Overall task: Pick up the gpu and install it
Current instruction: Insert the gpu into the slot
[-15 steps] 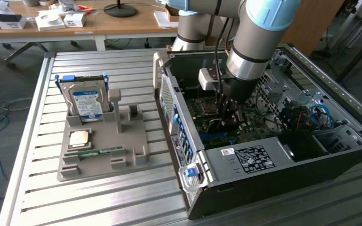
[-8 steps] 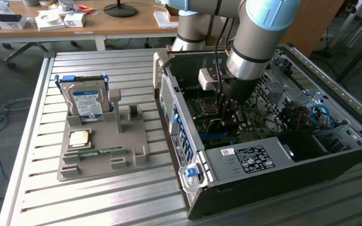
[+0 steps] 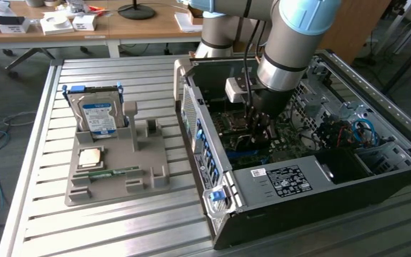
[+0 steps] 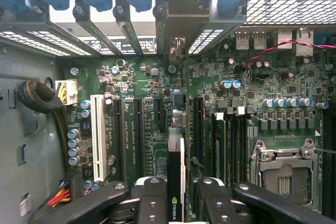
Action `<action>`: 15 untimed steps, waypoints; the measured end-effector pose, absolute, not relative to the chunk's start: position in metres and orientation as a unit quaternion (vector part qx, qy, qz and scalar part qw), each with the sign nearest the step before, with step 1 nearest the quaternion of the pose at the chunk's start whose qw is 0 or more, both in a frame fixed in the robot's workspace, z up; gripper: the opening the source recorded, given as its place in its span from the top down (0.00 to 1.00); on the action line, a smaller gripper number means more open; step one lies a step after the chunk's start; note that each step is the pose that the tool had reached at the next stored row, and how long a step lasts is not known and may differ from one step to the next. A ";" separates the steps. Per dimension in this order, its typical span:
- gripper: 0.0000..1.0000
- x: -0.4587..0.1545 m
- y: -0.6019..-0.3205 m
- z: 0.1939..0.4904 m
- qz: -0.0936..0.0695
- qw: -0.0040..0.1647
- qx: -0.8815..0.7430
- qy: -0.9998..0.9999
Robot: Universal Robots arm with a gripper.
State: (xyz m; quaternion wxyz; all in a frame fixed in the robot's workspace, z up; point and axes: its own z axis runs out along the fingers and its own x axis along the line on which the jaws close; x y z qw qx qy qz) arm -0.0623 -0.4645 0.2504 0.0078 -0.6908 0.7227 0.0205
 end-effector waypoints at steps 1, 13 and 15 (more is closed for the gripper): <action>0.73 -0.062 -0.465 0.250 0.021 0.008 -0.691 0.723; 0.73 -0.062 -0.465 0.249 0.021 0.009 -0.691 0.723; 0.73 -0.062 -0.465 0.249 0.021 0.009 -0.691 0.723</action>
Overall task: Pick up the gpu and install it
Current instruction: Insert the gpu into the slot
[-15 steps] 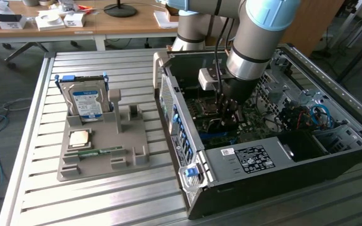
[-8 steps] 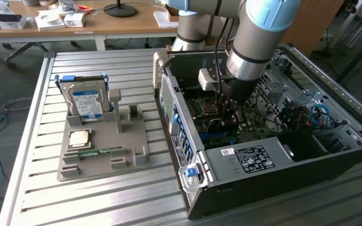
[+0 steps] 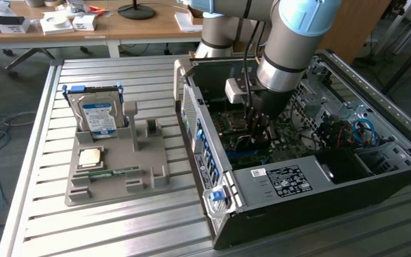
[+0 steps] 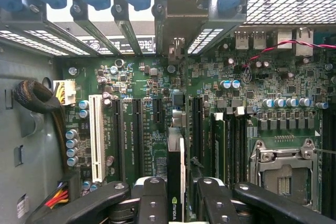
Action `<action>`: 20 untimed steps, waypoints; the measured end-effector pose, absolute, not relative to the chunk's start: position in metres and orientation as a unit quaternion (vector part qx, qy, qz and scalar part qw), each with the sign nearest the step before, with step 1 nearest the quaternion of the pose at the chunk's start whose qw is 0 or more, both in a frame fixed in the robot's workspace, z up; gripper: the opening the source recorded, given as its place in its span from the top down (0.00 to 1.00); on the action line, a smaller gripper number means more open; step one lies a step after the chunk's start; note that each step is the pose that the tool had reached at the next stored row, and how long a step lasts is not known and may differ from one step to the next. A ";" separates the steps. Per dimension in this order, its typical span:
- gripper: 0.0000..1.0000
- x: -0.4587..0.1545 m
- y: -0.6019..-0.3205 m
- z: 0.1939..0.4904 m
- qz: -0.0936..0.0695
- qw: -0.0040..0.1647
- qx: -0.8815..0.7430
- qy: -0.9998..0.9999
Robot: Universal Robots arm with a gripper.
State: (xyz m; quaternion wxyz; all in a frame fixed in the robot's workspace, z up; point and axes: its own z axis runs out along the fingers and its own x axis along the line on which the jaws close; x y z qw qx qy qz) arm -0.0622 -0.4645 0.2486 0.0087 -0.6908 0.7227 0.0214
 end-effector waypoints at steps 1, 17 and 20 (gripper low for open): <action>0.73 -0.062 -0.465 0.248 0.021 0.009 -0.691 0.723; 0.66 -0.062 -0.465 0.248 0.021 0.009 -0.691 0.723; 0.66 -0.062 -0.465 0.248 0.021 0.009 -0.691 0.723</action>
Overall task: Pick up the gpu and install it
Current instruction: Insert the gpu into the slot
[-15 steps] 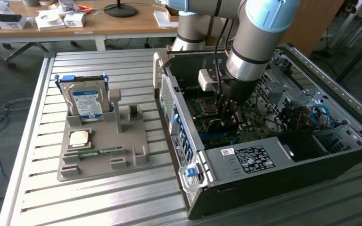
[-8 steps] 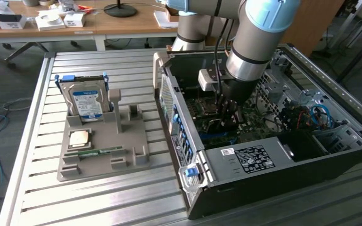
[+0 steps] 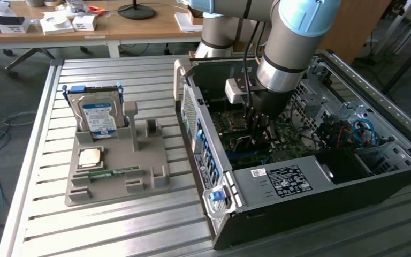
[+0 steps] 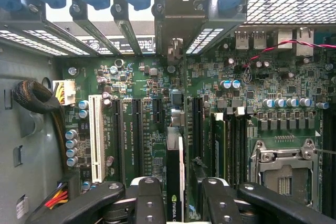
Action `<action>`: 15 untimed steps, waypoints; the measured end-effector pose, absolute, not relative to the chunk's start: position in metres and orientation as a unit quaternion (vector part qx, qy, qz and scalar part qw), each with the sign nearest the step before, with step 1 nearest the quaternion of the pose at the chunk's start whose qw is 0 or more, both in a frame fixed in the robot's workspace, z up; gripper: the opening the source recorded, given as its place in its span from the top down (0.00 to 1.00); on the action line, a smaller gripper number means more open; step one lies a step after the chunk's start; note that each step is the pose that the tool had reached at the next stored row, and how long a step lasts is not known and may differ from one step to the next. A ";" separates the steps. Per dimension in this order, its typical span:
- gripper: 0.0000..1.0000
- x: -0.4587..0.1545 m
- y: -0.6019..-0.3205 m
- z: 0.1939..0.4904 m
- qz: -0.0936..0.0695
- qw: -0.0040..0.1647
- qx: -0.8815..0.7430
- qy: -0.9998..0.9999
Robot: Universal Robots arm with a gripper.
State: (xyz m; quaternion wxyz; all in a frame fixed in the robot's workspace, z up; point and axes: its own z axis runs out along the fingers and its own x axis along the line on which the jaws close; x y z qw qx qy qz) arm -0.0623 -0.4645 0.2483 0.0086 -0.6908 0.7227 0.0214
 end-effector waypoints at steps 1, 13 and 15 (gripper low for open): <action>0.66 -0.062 -0.465 0.248 0.021 0.009 -0.691 0.723; 0.66 -0.062 -0.465 0.258 0.021 0.009 -0.691 0.723; 0.66 -0.062 -0.465 0.260 0.021 0.009 -0.691 0.723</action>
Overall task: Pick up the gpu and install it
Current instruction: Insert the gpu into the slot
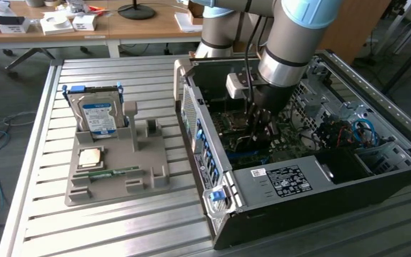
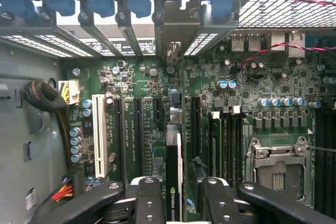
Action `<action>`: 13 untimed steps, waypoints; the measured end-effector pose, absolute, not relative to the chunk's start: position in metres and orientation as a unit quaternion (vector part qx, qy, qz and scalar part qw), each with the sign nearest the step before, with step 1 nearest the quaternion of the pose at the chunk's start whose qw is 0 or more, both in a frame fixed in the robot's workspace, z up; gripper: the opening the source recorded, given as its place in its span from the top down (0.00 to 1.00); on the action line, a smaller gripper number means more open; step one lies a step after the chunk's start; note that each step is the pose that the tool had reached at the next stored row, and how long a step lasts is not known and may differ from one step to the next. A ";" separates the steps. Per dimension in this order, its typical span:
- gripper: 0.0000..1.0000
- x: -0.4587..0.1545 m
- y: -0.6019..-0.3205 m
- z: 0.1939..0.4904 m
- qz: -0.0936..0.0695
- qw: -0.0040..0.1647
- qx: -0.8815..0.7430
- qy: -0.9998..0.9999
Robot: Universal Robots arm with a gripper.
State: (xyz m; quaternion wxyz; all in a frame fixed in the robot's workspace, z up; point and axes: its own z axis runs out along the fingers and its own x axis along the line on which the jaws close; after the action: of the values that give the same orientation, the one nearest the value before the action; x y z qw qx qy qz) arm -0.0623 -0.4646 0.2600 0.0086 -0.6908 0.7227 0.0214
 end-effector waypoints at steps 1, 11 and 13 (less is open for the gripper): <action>0.66 -0.062 -0.465 0.261 0.021 0.009 -0.691 0.723; 0.66 -0.062 -0.465 0.277 0.021 0.009 -0.691 0.723; 0.66 -0.062 -0.465 0.280 0.021 0.009 -0.691 0.723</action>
State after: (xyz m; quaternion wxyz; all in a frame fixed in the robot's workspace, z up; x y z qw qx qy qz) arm -0.0623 -0.4645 0.2799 0.0086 -0.6908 0.7227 0.0214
